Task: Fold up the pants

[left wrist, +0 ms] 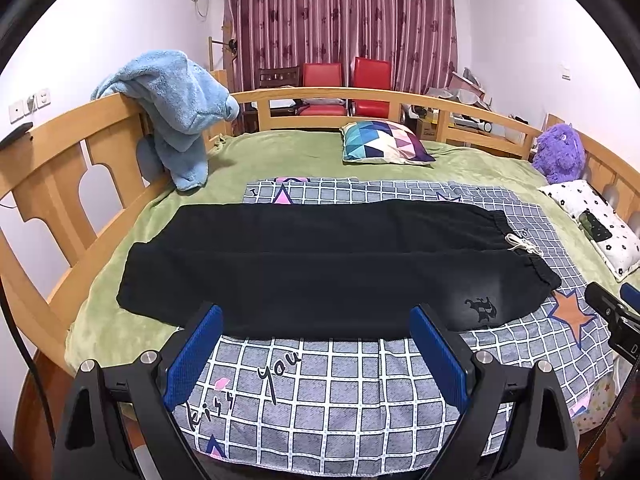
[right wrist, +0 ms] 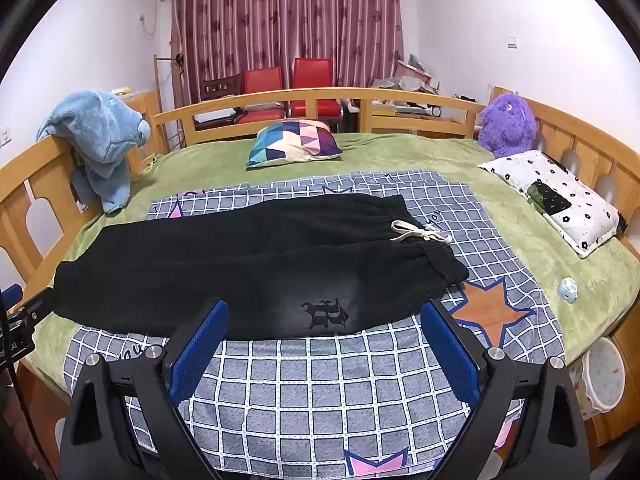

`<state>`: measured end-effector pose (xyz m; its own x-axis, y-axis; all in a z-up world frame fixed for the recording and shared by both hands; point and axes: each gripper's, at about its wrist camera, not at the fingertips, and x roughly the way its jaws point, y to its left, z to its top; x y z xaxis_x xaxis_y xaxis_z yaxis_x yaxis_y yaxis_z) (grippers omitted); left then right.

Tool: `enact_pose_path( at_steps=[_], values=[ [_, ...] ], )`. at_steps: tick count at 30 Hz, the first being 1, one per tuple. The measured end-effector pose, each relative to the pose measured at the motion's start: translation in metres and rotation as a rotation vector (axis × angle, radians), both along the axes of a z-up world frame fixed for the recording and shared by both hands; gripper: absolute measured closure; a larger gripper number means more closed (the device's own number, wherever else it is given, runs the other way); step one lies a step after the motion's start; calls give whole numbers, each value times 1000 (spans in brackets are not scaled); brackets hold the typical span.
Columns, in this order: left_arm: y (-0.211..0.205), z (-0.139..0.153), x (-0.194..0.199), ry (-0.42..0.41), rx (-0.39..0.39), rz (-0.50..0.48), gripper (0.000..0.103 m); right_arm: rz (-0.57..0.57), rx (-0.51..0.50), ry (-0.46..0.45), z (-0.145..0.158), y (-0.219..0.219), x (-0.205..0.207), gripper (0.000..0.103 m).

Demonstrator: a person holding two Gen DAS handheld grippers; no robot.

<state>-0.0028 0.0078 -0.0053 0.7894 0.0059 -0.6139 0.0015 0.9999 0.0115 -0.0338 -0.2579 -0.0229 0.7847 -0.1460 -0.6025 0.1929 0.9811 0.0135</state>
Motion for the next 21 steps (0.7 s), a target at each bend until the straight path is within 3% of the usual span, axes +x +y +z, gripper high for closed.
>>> enact_pose_path(
  at_steps=[21],
  values=[
    [0, 4, -6, -11, 3, -23, 8, 0, -6, -9, 2, 5, -6, 7]
  ],
)
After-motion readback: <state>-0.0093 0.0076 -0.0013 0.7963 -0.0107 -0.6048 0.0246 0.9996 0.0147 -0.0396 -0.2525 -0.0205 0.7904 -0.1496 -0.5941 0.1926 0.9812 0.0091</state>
